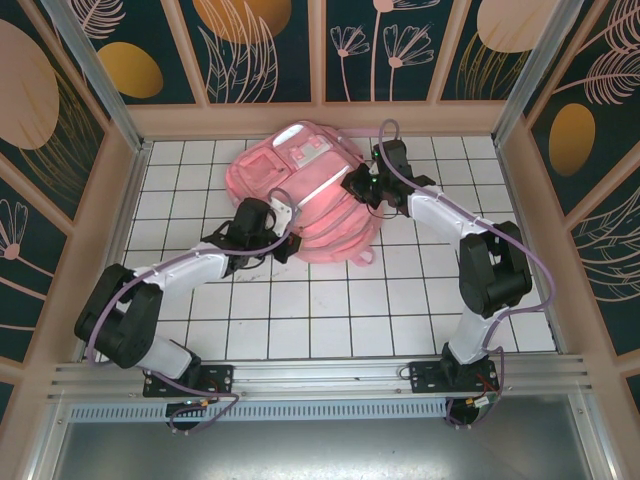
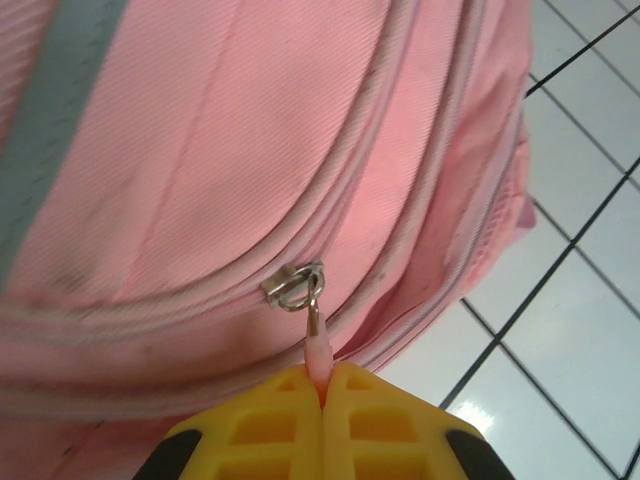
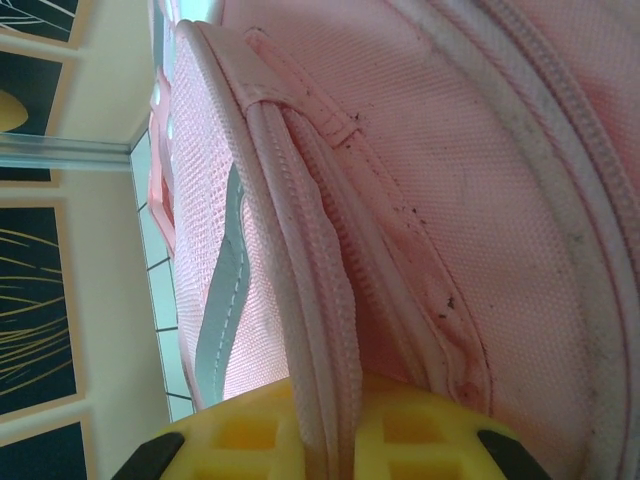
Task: Pack books, pencil case, and school supplies into a backpack
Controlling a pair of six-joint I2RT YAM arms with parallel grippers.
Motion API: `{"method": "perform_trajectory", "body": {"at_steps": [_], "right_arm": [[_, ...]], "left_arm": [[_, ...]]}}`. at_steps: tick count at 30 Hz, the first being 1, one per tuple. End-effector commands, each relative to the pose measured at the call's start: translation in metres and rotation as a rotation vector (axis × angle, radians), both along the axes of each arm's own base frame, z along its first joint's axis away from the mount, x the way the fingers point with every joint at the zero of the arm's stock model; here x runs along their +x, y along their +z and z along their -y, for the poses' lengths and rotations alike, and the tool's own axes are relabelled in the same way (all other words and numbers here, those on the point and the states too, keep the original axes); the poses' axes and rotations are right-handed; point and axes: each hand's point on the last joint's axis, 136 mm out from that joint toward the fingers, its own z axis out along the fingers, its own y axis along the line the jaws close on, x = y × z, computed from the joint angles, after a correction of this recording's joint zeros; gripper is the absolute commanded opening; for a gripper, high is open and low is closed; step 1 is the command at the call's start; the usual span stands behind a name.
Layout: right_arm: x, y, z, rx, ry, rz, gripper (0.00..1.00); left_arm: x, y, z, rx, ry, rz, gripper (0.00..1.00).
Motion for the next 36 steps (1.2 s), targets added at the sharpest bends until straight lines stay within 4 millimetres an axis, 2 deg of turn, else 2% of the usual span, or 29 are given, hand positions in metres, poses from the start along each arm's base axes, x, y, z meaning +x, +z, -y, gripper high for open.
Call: {"method": "perform_trajectory", "body": {"at_steps": [1,7,8,10,12,15,17,20,24,25,26,30,33,36], "right_arm": [[-0.004,-0.004,-0.011,0.015,0.015,0.009,0.13],[-0.012,-0.008,-0.011,0.015,0.021,0.002,0.14],[-0.013,-0.009,-0.009,0.001,0.021,0.005,0.16],[-0.013,-0.006,-0.003,-0.047,0.019,0.027,0.26],[-0.016,-0.004,0.011,-0.142,0.005,0.051,0.35],[-0.028,-0.007,0.036,-0.279,-0.006,0.068,0.45],[-0.038,-0.004,0.047,-0.342,0.014,0.090,0.47],[-0.053,0.000,0.053,-0.437,0.072,0.128,0.49],[-0.072,0.000,0.034,-0.528,0.230,0.206,0.49],[-0.080,-0.002,0.022,-0.543,0.289,0.222,0.49],[-0.086,-0.006,0.011,-0.559,0.340,0.232,0.49],[-0.105,-0.017,-0.031,-0.597,0.511,0.269,0.47],[-0.104,-0.023,-0.046,-0.655,0.542,0.284,0.46],[-0.095,-0.029,-0.047,-0.715,0.539,0.280,0.44]], "left_arm": [[-0.001,0.040,0.046,-0.156,-0.119,0.050,0.00],[0.010,0.037,0.070,-0.187,-0.119,0.014,0.00],[0.018,0.046,0.075,-0.205,-0.110,0.022,0.02],[0.029,0.047,0.074,-0.198,-0.041,0.001,0.24],[0.035,0.043,0.068,-0.154,0.014,-0.034,0.42],[0.033,0.038,0.058,-0.107,0.046,-0.076,0.52],[0.029,0.041,0.050,-0.106,0.060,-0.093,0.56],[0.024,0.052,0.034,-0.131,0.098,-0.106,0.60],[0.028,0.060,0.001,-0.182,0.220,-0.143,0.62],[0.032,0.065,-0.008,-0.203,0.263,-0.151,0.63],[0.032,0.054,-0.021,-0.201,0.320,-0.184,0.63],[0.040,0.041,-0.056,-0.222,0.515,-0.247,0.63],[0.044,0.033,-0.071,-0.251,0.602,-0.270,0.63],[0.047,0.031,-0.077,-0.285,0.654,-0.282,0.62]]}}
